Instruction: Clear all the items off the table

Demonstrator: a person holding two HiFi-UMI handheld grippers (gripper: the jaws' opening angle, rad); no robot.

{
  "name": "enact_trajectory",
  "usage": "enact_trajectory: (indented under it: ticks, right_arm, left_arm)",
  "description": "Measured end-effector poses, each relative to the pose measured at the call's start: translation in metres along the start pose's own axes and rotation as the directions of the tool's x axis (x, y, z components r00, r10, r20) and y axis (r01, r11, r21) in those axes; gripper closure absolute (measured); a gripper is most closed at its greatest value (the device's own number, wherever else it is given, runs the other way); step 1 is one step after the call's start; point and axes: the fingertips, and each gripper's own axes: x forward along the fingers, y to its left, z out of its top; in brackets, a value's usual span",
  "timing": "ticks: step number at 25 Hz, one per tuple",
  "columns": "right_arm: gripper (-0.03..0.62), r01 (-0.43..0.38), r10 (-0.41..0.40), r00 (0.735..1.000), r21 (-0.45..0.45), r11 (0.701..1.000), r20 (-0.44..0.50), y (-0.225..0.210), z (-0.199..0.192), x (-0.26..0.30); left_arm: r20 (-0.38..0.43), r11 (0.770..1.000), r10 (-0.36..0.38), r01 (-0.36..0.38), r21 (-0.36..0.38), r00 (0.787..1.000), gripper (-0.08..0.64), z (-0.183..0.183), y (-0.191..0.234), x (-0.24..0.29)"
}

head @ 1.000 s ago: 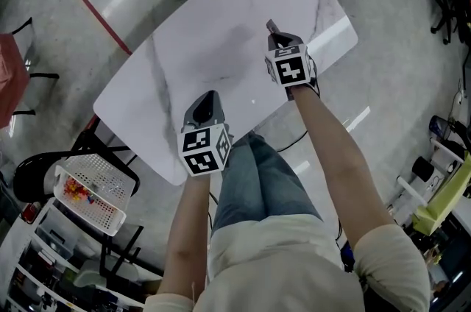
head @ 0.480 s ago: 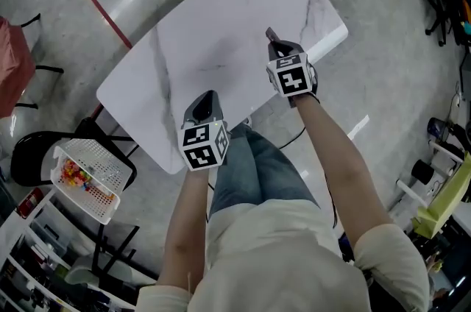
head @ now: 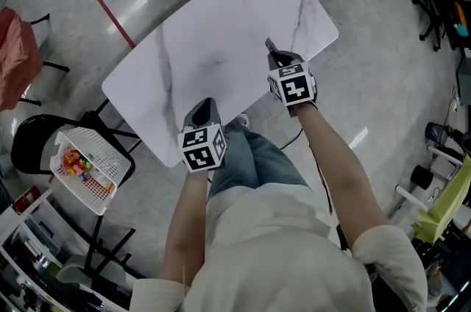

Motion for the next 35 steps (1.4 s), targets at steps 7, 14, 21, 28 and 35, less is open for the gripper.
enact_trajectory:
  ticks: [7,14,21,28,35]
  right_arm:
    - [0.594,-0.022,0.024,0.999,-0.054,0.998,0.038,0.017,0.001,-0.044]
    - [0.594,-0.052,0.058,0.996,-0.094,0.994,0.066,0.032,0.001,-0.075]
    - [0.594,-0.095,0.106,0.992,-0.147,0.985,0.067,0.051,-0.011,-0.095]
    - [0.594,-0.146,0.162,0.984,-0.182,0.973,0.076,0.07,-0.006,-0.108]
    - [0.592,-0.211,0.231,0.971,-0.227,0.951,0.066,0.105,-0.003,-0.11]
  left_arm:
    - [0.031,1.0,0.005,-0.006,0.024,1.0,0.551,0.0,-0.007,-0.028]
    - [0.071,0.999,0.033,-0.034,0.011,0.997,0.551,0.001,-0.01,-0.05]
    - [0.103,0.999,0.049,-0.05,0.012,0.993,0.551,-0.003,-0.023,-0.068]
    - [0.131,0.996,0.086,-0.085,-0.014,0.988,0.551,-0.001,-0.016,-0.081]
    - [0.174,0.987,0.153,-0.143,-0.069,0.973,0.551,0.0,0.008,-0.106]
